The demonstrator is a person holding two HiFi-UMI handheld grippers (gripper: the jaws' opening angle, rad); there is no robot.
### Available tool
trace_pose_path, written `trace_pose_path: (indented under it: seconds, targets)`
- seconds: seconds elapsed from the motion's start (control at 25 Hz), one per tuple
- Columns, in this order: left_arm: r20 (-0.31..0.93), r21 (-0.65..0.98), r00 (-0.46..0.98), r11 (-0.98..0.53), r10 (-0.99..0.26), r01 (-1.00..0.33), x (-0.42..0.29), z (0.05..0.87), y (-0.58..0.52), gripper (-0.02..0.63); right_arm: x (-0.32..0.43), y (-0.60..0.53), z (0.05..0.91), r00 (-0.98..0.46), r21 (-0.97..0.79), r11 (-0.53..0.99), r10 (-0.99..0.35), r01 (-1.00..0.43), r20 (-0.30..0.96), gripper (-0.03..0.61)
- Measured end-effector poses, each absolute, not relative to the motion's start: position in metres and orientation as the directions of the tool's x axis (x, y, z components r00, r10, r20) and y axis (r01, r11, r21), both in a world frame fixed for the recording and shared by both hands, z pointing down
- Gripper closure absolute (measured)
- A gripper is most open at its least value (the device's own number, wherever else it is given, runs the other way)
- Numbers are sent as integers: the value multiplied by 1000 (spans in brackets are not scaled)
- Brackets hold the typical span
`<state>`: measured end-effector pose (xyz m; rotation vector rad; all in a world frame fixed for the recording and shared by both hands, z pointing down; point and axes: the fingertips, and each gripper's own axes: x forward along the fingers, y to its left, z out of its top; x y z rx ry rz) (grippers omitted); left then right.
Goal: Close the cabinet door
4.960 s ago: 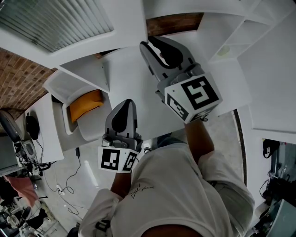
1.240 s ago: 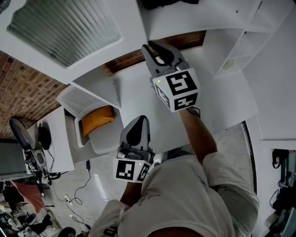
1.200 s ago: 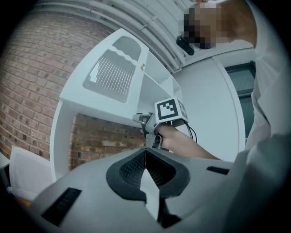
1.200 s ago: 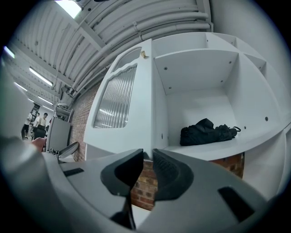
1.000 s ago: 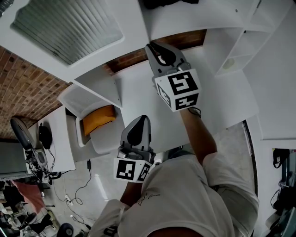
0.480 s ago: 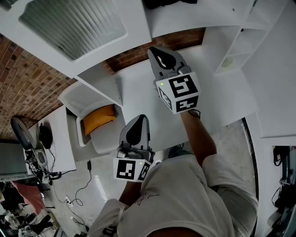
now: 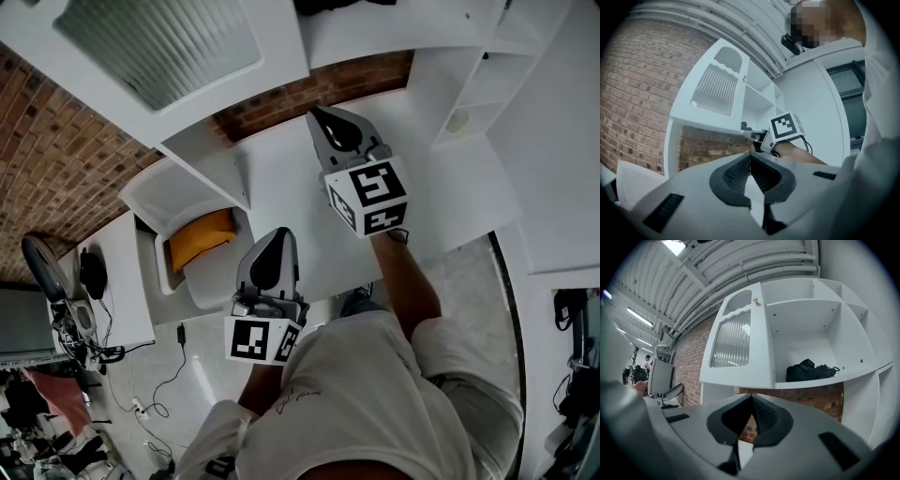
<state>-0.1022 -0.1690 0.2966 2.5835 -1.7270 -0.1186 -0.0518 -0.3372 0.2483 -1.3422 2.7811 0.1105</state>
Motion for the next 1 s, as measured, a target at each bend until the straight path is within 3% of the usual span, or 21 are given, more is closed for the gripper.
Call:
trace_pose_path:
  seconds: [1.0]
  targets:
    - [-74, 76, 380, -385, -922, -920, -115, 290, -105, 597, -48, -242, 283, -642, 9, 642, -766, -766, -2, 555]
